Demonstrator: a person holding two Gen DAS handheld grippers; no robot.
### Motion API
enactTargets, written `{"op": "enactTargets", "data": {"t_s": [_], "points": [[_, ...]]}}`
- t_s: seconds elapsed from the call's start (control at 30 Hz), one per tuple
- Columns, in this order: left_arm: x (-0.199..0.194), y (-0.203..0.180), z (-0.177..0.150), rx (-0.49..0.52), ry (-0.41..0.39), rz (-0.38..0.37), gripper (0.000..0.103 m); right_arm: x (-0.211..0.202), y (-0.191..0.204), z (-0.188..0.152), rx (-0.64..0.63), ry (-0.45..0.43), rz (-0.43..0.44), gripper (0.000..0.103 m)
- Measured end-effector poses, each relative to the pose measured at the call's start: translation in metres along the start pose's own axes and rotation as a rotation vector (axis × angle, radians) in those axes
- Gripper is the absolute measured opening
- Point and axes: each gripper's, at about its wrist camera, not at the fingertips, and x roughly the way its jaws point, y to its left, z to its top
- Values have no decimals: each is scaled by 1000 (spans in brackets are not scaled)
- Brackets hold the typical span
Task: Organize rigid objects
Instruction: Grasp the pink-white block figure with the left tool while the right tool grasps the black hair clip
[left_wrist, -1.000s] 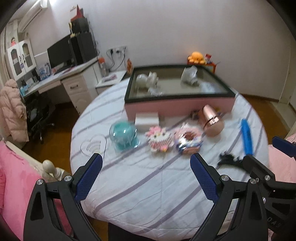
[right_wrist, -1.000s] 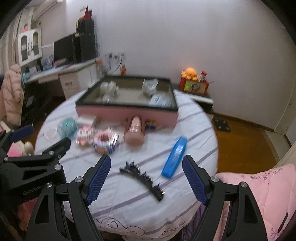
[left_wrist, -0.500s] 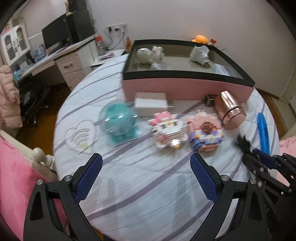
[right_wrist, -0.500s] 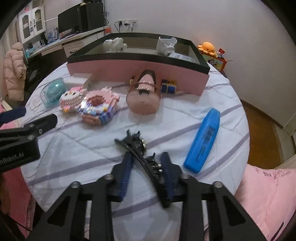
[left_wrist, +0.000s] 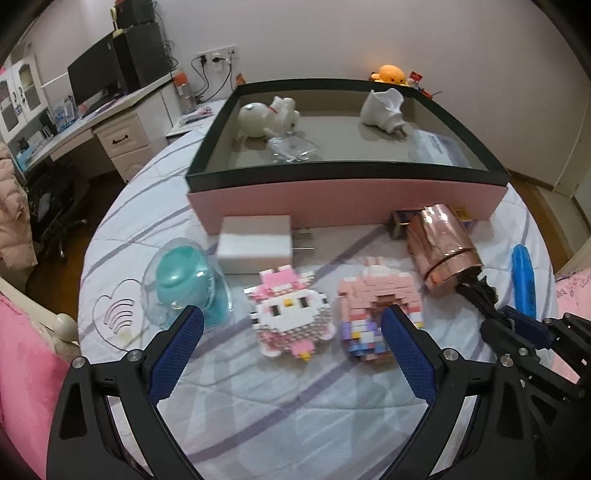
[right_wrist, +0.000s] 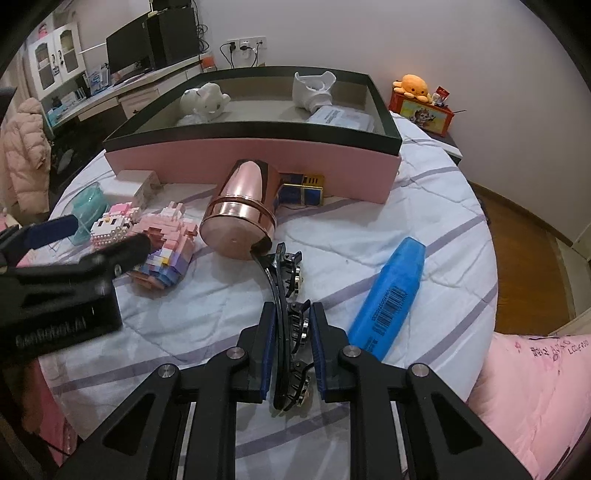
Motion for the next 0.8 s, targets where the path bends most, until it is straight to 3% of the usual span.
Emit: {"op": "enactTargets", "data": {"t_s": [0.27,0.4,0.57,0.8], "points": [[0,19,1,-53,-4,6,97,2,3,0,-12,3,-17,18],[-1,20,2,-37,-10,37,83,2,5,0,-17,6,-31,18],[-4,23,3,-47,11,-13,71,2,6,2,-18,12,-41,19],[4,1,0,8,34,7,71,3,7,1,-18,9,-43,19]]}}
